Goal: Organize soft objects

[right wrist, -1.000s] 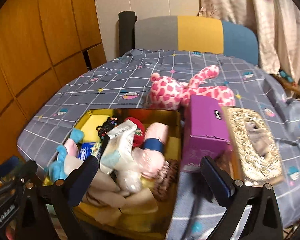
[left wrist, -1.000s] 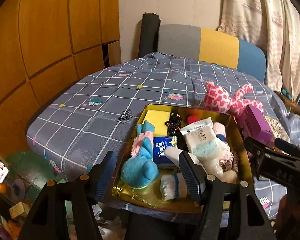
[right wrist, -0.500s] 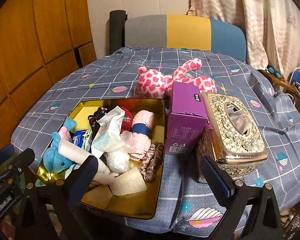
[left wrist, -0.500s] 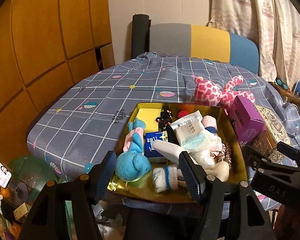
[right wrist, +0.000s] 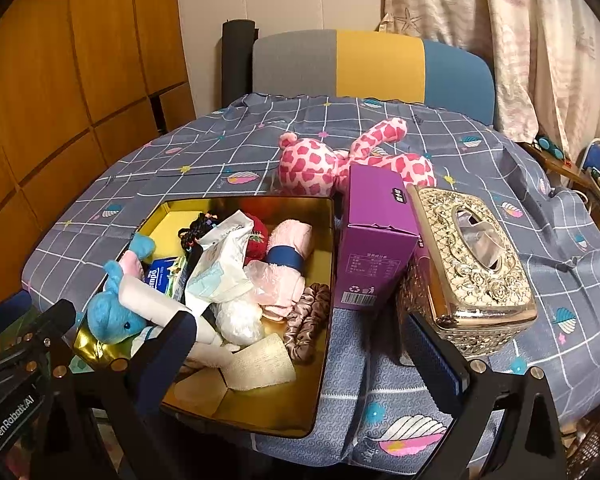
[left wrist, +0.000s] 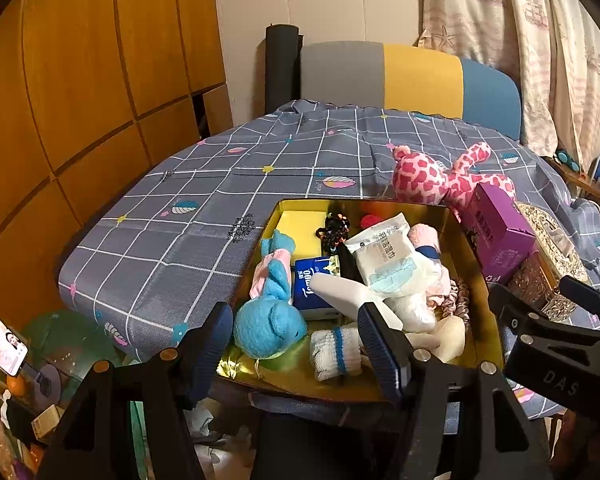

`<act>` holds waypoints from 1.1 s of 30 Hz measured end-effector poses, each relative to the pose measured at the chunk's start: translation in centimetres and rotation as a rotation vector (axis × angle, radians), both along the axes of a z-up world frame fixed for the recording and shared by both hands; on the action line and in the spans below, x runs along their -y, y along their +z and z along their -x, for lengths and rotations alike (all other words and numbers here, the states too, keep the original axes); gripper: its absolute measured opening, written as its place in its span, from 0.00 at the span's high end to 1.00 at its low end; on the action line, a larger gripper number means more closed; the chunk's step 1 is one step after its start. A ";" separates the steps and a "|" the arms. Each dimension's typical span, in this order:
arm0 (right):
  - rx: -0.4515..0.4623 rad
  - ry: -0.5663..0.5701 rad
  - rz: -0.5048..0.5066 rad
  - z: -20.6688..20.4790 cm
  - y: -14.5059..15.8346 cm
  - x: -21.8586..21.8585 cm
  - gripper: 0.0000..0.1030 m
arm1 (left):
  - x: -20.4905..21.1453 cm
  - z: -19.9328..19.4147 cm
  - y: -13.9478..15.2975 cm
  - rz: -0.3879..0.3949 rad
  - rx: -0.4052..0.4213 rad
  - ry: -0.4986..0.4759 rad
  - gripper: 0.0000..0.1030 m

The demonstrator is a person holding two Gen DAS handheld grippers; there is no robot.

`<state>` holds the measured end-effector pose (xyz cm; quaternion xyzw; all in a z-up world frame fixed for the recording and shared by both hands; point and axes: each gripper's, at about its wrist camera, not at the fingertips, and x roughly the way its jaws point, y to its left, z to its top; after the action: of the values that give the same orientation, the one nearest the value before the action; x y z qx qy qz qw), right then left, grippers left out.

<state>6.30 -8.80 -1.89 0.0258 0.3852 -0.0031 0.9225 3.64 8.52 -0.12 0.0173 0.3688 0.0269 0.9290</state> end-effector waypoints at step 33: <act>-0.009 -0.005 -0.008 -0.2 -0.4 0.1 0.00 | 0.1 -0.1 -0.3 -0.014 -0.009 0.007 0.36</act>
<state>6.51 -8.92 -2.32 0.0305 0.3894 -0.0037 0.9205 3.75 8.37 -0.45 0.0229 0.3726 0.0325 0.9271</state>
